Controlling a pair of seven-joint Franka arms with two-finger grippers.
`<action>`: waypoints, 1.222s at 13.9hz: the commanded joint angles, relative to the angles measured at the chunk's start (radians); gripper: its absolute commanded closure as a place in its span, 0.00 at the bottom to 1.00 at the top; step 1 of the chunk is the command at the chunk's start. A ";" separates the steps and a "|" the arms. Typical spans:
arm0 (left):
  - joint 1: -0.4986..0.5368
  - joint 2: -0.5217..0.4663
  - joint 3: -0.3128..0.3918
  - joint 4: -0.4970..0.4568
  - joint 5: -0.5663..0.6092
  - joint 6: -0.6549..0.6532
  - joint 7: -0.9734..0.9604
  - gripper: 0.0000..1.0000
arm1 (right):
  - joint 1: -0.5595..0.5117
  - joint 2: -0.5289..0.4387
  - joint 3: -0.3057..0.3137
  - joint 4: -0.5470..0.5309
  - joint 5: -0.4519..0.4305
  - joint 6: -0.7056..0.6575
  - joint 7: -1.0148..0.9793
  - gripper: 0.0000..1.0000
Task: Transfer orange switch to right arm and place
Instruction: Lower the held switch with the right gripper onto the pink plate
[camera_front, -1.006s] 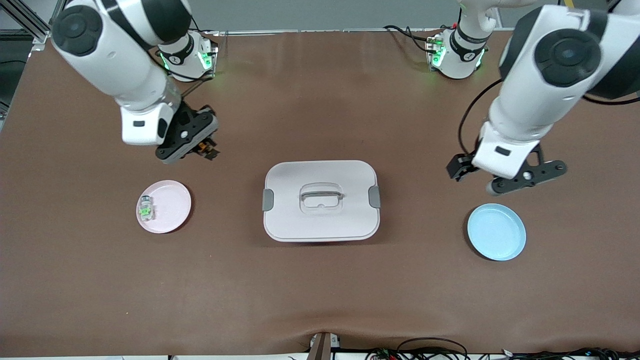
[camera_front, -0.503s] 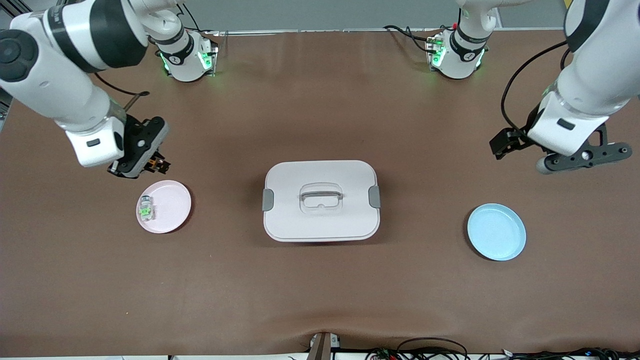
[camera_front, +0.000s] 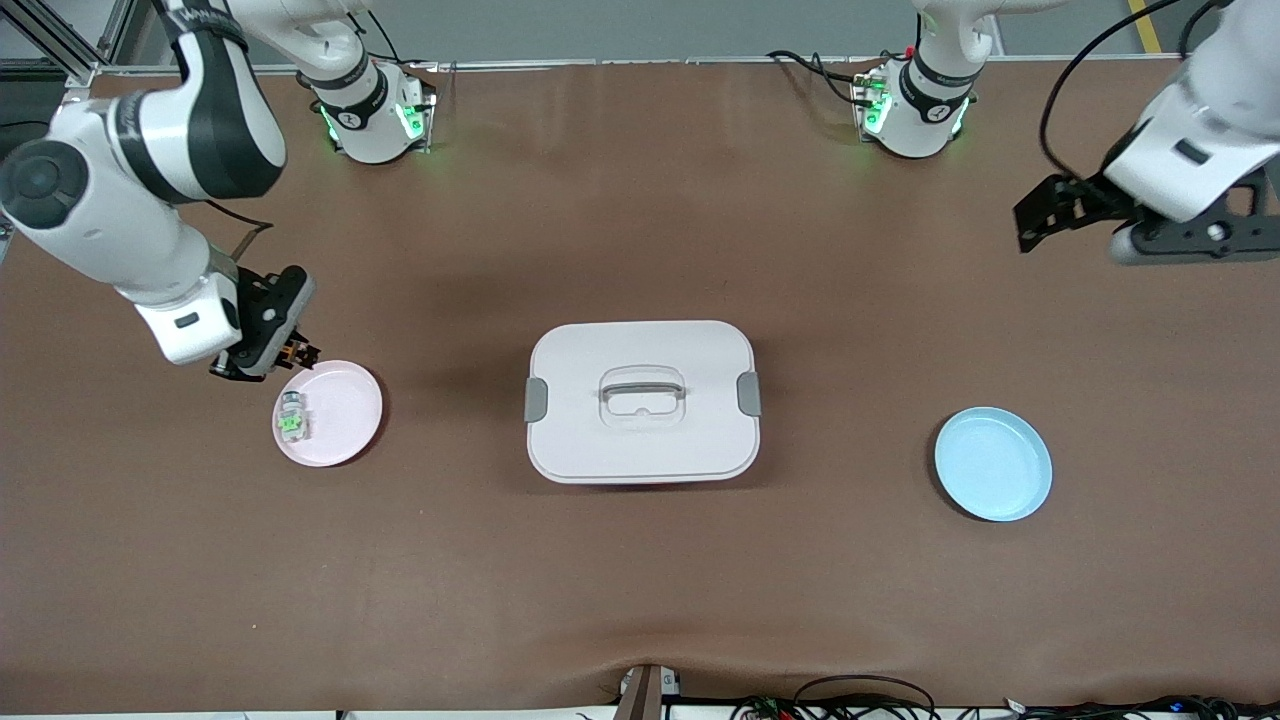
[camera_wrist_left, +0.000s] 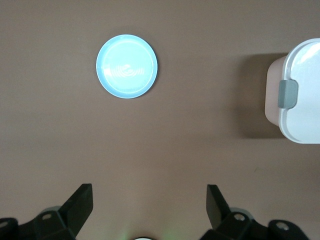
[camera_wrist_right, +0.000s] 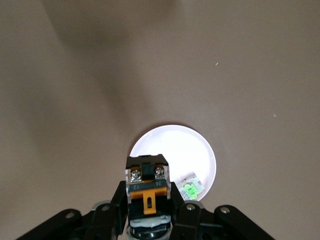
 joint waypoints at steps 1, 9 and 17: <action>-0.061 -0.106 0.078 -0.118 -0.025 0.027 0.028 0.00 | -0.035 -0.044 0.022 -0.135 -0.015 0.104 -0.034 1.00; -0.066 -0.101 0.090 -0.109 -0.023 0.029 0.062 0.00 | -0.105 0.045 0.022 -0.264 -0.015 0.351 -0.135 1.00; -0.066 -0.074 0.090 -0.089 -0.013 0.033 0.060 0.00 | -0.128 0.265 0.023 -0.244 -0.013 0.592 -0.238 1.00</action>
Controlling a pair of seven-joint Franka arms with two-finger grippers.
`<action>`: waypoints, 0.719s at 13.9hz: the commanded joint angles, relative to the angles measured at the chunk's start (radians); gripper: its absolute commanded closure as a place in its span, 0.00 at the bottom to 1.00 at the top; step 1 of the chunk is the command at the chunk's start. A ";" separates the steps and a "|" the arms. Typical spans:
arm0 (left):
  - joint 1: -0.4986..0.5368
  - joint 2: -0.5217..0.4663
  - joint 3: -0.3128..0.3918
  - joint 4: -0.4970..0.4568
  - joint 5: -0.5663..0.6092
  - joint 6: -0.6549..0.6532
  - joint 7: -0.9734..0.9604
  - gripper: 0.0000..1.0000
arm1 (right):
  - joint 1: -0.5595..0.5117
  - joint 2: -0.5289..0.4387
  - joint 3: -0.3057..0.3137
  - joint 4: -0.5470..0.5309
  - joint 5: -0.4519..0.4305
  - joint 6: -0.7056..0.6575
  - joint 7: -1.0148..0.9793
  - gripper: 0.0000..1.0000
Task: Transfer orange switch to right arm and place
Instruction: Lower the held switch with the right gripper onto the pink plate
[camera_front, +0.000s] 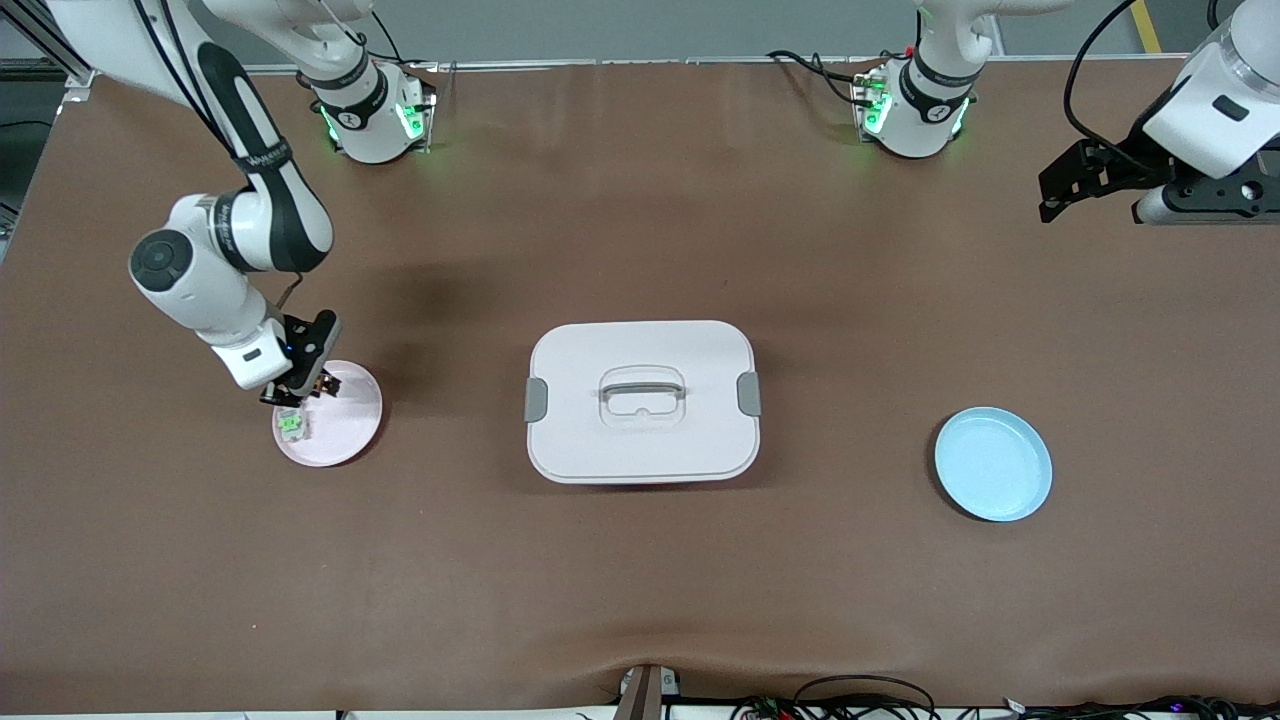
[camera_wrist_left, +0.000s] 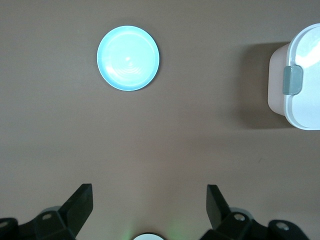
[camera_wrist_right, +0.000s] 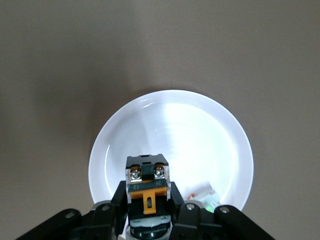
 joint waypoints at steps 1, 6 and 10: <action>-0.007 0.005 0.010 0.018 -0.001 -0.001 0.019 0.00 | -0.015 0.058 0.020 0.025 -0.012 0.051 -0.020 1.00; -0.009 0.005 0.008 0.015 -0.001 0.007 0.019 0.00 | 0.009 0.144 0.023 0.065 -0.011 0.100 -0.018 1.00; -0.010 0.013 0.008 0.016 -0.001 0.014 0.019 0.00 | 0.011 0.167 0.025 0.075 -0.007 0.122 -0.018 1.00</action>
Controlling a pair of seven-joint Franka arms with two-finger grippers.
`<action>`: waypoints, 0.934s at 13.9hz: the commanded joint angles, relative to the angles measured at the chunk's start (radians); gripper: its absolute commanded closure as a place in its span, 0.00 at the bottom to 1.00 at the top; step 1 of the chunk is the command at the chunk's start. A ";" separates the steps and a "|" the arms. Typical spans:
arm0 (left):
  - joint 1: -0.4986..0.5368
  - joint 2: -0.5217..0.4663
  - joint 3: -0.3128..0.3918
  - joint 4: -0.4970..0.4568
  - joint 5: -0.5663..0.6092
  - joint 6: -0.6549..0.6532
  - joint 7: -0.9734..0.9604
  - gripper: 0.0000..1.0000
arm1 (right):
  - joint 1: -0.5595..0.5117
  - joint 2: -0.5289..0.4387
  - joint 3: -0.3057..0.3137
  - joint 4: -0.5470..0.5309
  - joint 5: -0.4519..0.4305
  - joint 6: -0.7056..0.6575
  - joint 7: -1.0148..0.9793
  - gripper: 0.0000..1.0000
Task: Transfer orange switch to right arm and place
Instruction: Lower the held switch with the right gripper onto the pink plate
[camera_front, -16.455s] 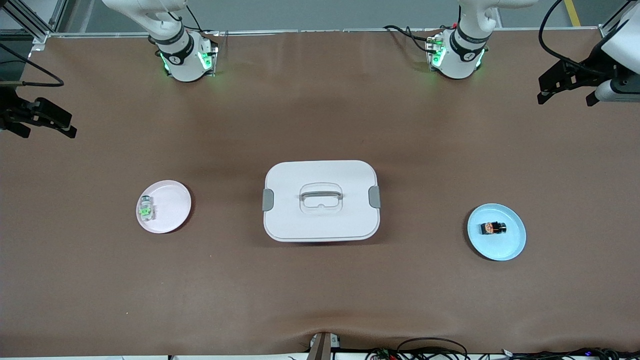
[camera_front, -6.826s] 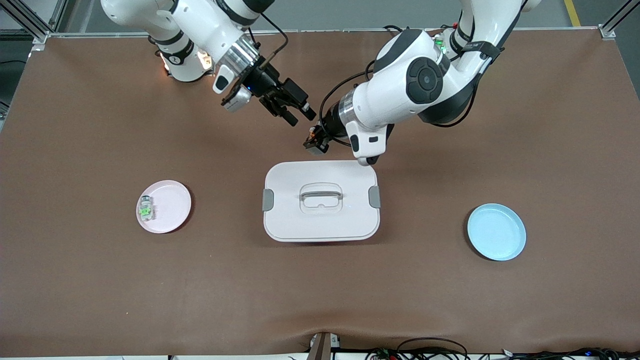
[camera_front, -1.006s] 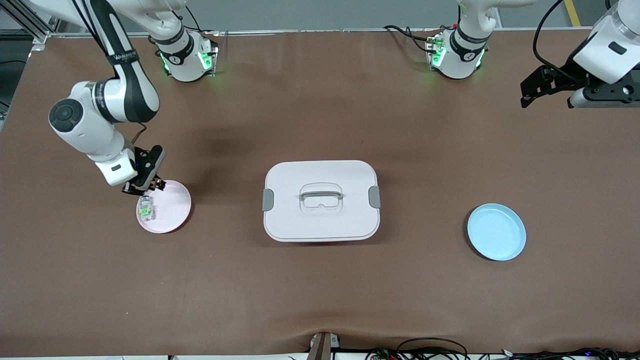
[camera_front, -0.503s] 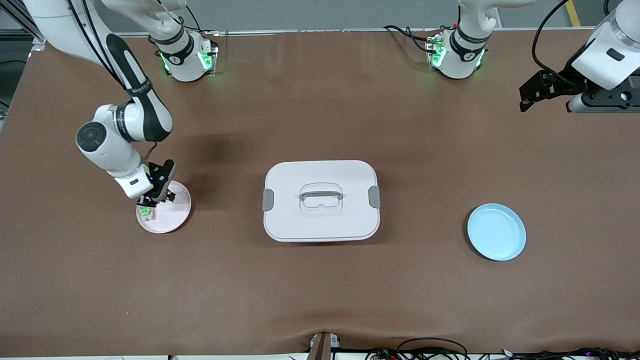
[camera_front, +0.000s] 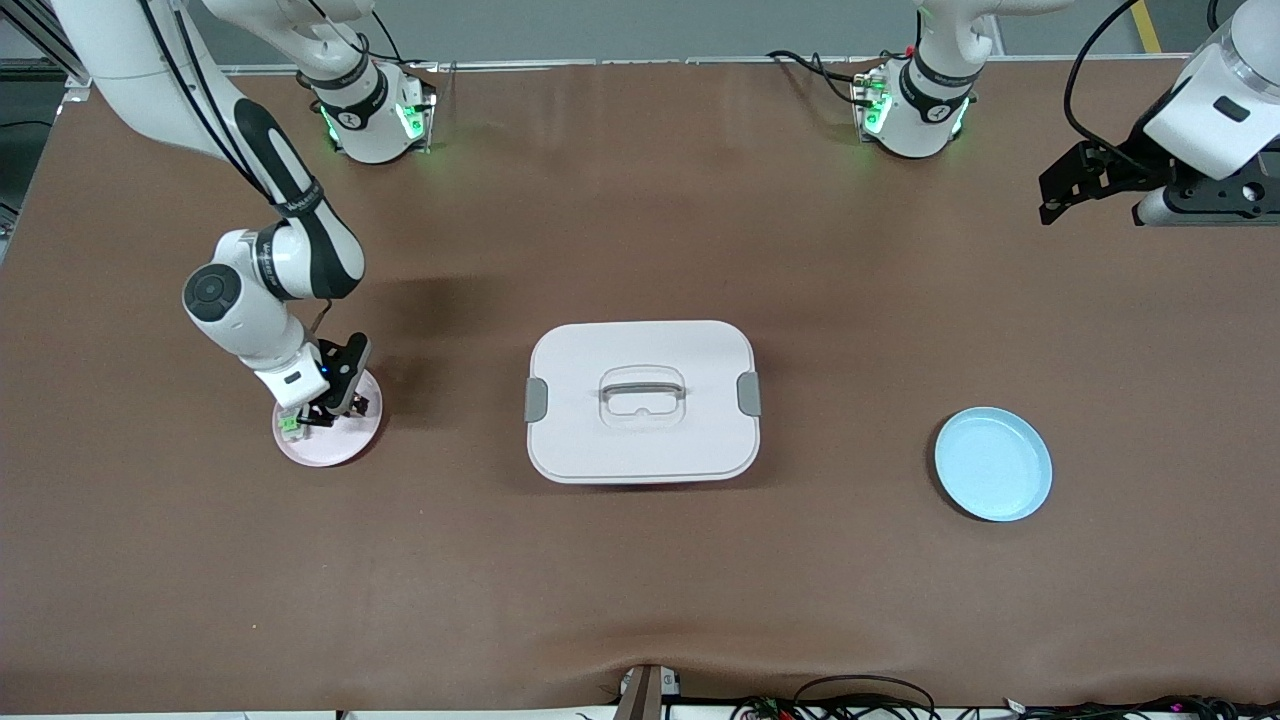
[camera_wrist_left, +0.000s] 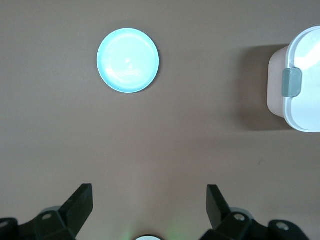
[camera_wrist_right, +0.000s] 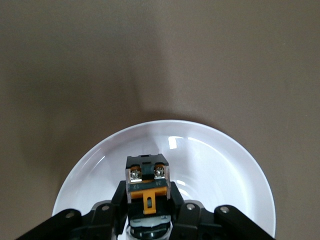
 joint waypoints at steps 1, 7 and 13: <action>-0.009 0.013 0.006 0.016 -0.001 0.011 0.019 0.00 | 0.001 0.015 0.001 0.019 -0.006 0.005 -0.013 1.00; -0.014 0.015 0.000 0.014 -0.001 0.015 0.016 0.00 | -0.002 0.038 0.001 0.039 0.011 0.000 0.003 0.00; -0.014 0.008 0.000 0.013 -0.004 0.014 0.017 0.00 | -0.005 -0.002 0.008 0.074 0.013 -0.125 0.007 0.00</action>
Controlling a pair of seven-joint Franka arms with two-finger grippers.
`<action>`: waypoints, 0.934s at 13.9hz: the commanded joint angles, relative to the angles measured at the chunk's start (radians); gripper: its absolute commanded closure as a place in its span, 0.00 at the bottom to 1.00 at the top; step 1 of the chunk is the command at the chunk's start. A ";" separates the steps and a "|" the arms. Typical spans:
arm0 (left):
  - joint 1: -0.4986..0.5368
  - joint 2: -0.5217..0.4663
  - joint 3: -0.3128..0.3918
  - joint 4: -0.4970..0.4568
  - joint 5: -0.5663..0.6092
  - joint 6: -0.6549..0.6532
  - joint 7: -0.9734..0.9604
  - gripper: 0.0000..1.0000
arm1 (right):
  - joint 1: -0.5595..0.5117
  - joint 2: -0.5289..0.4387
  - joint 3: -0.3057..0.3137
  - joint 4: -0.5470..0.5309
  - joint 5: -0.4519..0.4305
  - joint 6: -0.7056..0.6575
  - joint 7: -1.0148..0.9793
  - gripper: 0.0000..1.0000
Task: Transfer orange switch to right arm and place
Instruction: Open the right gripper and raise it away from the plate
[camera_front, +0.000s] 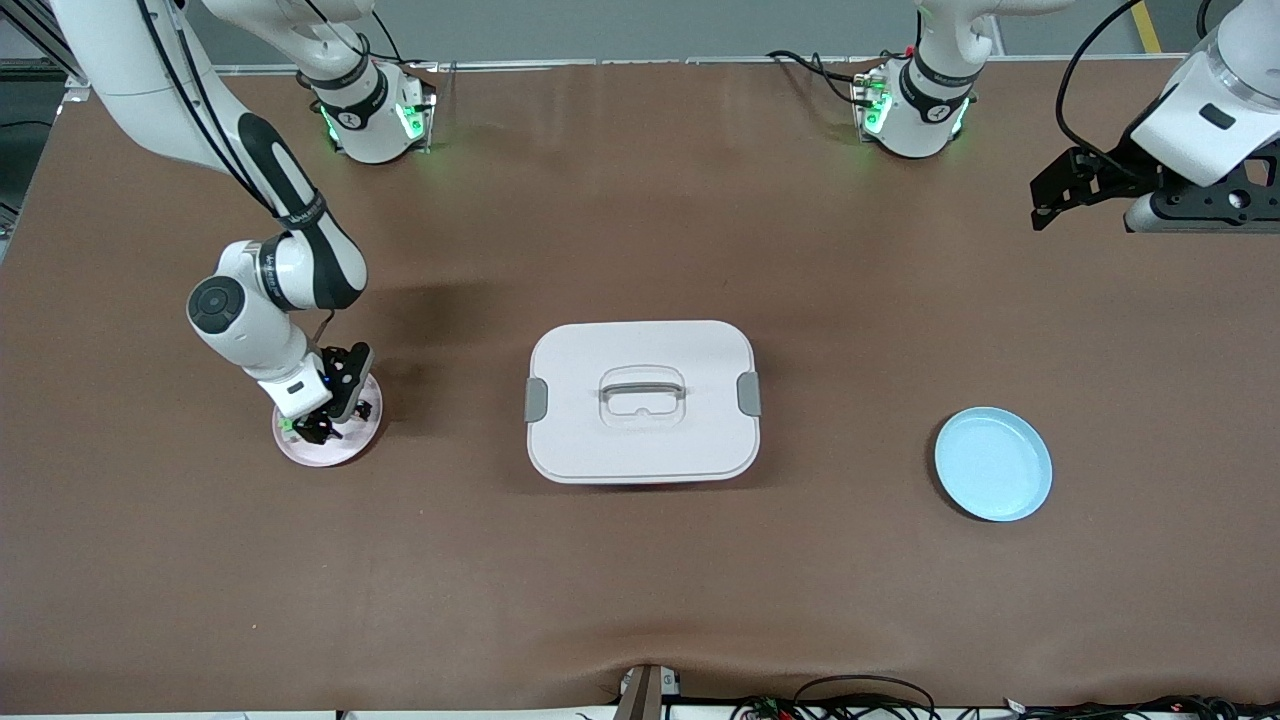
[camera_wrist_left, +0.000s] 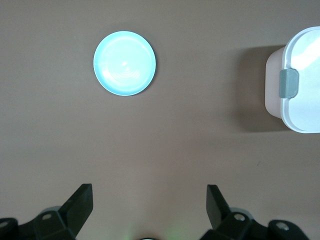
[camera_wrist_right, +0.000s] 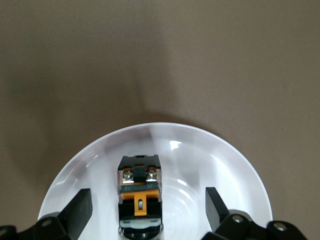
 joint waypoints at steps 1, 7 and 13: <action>-0.002 -0.003 0.002 0.011 -0.004 0.000 0.016 0.00 | -0.003 -0.048 0.009 0.051 0.010 -0.146 0.018 0.00; -0.002 -0.006 0.002 0.011 -0.004 0.000 0.016 0.00 | -0.008 -0.142 0.007 0.235 0.010 -0.571 0.093 0.00; -0.002 -0.004 0.002 0.011 -0.004 0.000 0.017 0.00 | -0.050 -0.226 -0.001 0.372 0.010 -0.867 0.295 0.00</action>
